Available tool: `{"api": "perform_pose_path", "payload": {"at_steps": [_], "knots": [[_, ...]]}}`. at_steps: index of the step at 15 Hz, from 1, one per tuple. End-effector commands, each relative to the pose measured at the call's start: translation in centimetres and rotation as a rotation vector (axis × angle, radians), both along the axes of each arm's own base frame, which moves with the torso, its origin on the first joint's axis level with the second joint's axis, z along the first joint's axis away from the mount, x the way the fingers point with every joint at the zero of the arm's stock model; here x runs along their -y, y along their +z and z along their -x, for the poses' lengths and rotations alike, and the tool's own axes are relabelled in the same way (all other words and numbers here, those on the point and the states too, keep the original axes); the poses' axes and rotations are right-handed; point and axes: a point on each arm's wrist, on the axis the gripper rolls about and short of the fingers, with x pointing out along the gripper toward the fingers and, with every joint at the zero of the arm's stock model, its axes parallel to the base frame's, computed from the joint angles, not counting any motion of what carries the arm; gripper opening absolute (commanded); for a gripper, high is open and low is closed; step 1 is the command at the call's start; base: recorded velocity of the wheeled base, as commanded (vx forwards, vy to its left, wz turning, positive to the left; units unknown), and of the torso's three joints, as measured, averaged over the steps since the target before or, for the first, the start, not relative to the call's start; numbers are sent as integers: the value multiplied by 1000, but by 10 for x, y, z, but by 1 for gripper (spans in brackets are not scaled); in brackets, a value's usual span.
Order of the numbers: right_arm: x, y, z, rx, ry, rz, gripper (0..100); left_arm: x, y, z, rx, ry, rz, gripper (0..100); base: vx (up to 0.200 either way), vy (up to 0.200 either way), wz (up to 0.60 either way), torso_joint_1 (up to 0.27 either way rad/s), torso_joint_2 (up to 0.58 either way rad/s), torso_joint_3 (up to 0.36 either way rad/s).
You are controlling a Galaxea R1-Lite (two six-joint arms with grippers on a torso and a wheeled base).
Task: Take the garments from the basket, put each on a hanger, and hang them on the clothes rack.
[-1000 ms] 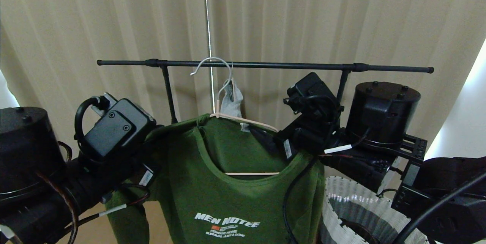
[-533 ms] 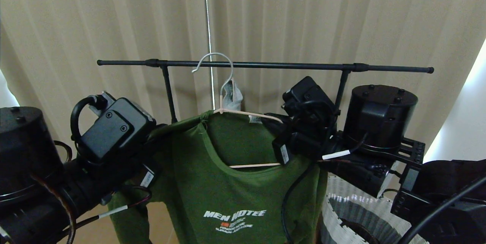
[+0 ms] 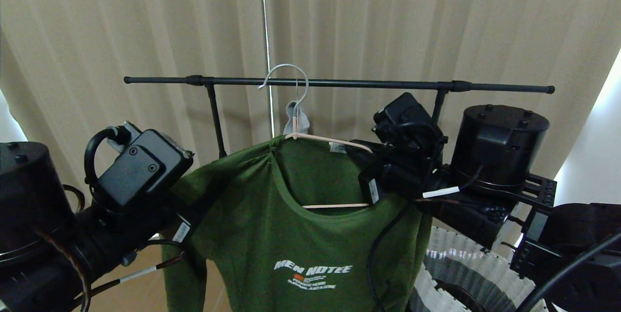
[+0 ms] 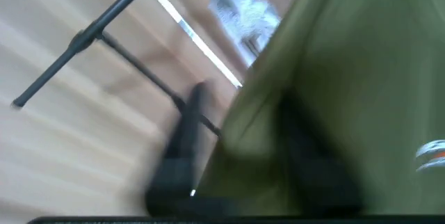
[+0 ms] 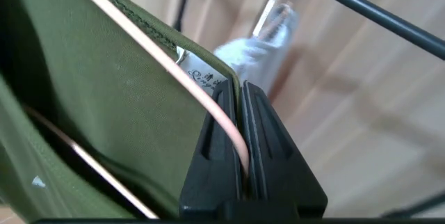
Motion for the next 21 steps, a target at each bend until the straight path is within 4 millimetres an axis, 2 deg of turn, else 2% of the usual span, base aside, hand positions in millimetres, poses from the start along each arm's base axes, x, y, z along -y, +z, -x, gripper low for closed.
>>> {"api": "perform_pose_path", "payload": {"at_steps": [1, 5, 8, 10, 11, 14, 17, 18, 20, 21], "knots": [[10, 7, 2, 14, -15, -13, 0, -4, 0, 6, 7, -9, 6, 100, 0, 0, 0, 0, 0, 0], [47, 12, -4, 21, -116, -20, 0, -28, -10, 33, -7, -20, 49, 100, 0, 0, 0, 0, 0, 0], [58, 19, 4, 39, -129, -38, 0, -39, -21, 37, -46, 30, 69, 100, 0, 0, 0, 0, 0, 0], [63, 22, 12, 46, -126, -44, 0, -41, -29, 36, -79, 50, 54, 100, 0, 0, 0, 0, 0, 0], [65, 24, 16, 54, -121, -51, 0, -38, -34, 28, -118, 50, 56, 100, 0, 0, 0, 0, 0, 0], [63, 31, 25, 73, -96, -67, 0, -30, -36, 12, -167, 53, 99, 100, 0, 0, 0, 0, 0, 0], [58, 32, 29, 74, -73, -69, 0, -24, -33, 3, -169, 49, 113, 100, 0, 0, 0, 0, 0, 0], [58, 32, 29, 74, -73, -69, 0, -25, -32, 3, -166, 50, 113, 0, 0, 0, 0, 0, 0, 0], [58, 32, 28, 73, -76, -68, 0, -28, -33, 3, -165, 66, 108, 0, 0, 0, 0, 0, 0, 0], [59, 30, 27, 70, -84, -65, 0, -36, -34, 2, -164, 109, 108, 0, 0, 0, 0, 0, 0, 0]]}}
